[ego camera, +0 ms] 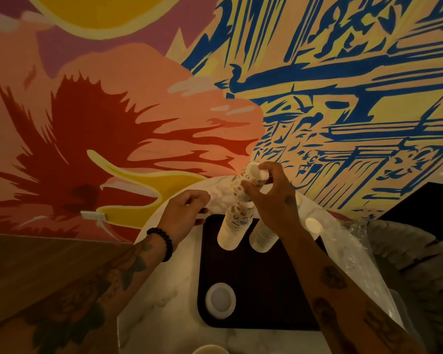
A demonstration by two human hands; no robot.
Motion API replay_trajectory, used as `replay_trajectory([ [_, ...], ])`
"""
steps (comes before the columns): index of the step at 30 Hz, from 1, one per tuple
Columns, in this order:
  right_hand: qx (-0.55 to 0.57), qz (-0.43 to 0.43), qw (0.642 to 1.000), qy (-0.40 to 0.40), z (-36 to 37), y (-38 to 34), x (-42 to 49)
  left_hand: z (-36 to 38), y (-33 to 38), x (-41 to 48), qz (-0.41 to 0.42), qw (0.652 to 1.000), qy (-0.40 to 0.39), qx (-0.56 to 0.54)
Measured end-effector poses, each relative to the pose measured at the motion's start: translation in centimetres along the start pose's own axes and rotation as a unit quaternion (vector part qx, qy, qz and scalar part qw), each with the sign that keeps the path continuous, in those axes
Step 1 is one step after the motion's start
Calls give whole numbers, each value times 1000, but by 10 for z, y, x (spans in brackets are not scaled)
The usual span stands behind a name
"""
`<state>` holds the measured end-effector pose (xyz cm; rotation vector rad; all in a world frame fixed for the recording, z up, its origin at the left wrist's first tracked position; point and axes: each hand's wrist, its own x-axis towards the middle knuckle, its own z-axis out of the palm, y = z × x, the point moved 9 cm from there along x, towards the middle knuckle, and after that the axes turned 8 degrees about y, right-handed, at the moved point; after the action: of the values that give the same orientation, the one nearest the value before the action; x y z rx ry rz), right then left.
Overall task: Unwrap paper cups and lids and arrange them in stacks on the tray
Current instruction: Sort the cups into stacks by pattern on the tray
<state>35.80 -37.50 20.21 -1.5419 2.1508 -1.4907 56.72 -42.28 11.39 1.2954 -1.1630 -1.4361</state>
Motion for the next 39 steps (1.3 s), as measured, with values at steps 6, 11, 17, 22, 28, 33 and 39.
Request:
replay_trajectory([
  [6,-75,43,995,-58,18,40,-19,-5,1,2,26,999,5,36],
  [11,-117,52,984,-120,34,55,-34,-3,3,3,42,997,5,57],
  [17,-122,57,982,-134,26,51,-34,3,8,5,93,986,-15,134],
  [22,-116,27,986,-119,5,28,-41,11,28,-5,198,948,-51,245],
  [28,-85,7,989,-119,-16,2,-57,4,48,-34,242,937,-40,250],
  [33,-29,-21,992,-118,-38,-27,-72,-9,72,-83,268,928,-5,259],
  [39,27,-44,991,-127,-93,-53,-116,-5,97,-165,300,925,34,232],
])
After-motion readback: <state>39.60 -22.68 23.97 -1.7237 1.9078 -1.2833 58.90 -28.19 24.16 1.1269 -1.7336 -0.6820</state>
